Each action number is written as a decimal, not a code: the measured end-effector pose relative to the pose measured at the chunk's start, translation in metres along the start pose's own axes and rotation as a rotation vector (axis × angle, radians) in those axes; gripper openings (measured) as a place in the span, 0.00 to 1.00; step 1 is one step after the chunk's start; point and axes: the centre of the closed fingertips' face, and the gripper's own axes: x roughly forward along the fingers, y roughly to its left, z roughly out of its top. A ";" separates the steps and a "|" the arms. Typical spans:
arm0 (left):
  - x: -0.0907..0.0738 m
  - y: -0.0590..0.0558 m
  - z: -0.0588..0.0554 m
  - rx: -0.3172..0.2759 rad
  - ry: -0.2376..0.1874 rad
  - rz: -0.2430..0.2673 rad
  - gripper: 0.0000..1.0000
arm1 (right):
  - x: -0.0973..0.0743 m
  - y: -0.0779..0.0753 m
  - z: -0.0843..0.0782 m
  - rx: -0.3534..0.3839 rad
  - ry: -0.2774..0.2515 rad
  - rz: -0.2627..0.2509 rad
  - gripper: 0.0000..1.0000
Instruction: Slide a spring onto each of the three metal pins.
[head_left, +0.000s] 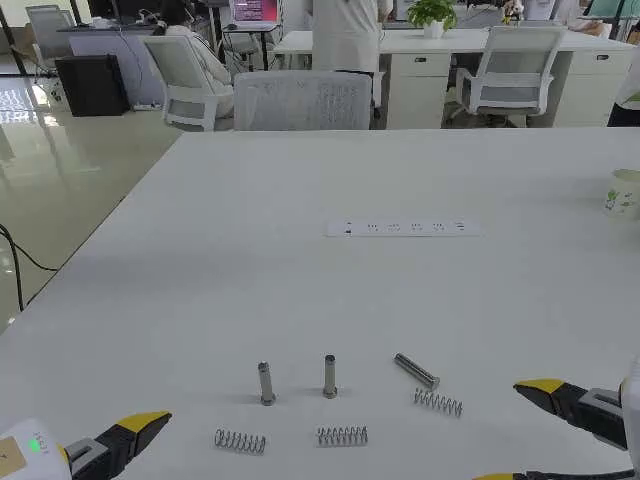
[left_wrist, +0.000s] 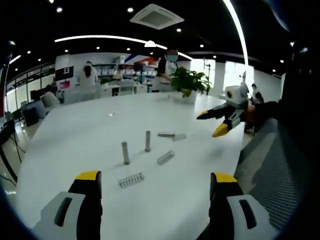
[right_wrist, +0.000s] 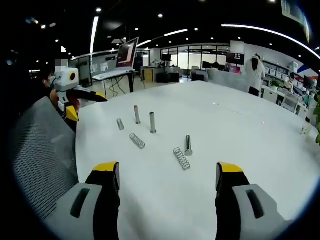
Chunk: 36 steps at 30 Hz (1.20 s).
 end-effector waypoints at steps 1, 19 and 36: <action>0.000 0.000 0.000 0.001 0.001 0.000 0.86 | 0.000 0.000 0.000 0.000 0.000 0.000 0.77; 0.001 -0.001 -0.002 0.019 0.013 -0.006 0.85 | 0.001 0.000 -0.004 -0.001 0.012 0.003 0.77; -0.001 0.000 -0.002 0.003 0.006 0.005 0.84 | 0.004 0.006 -0.011 -0.003 0.041 0.031 0.75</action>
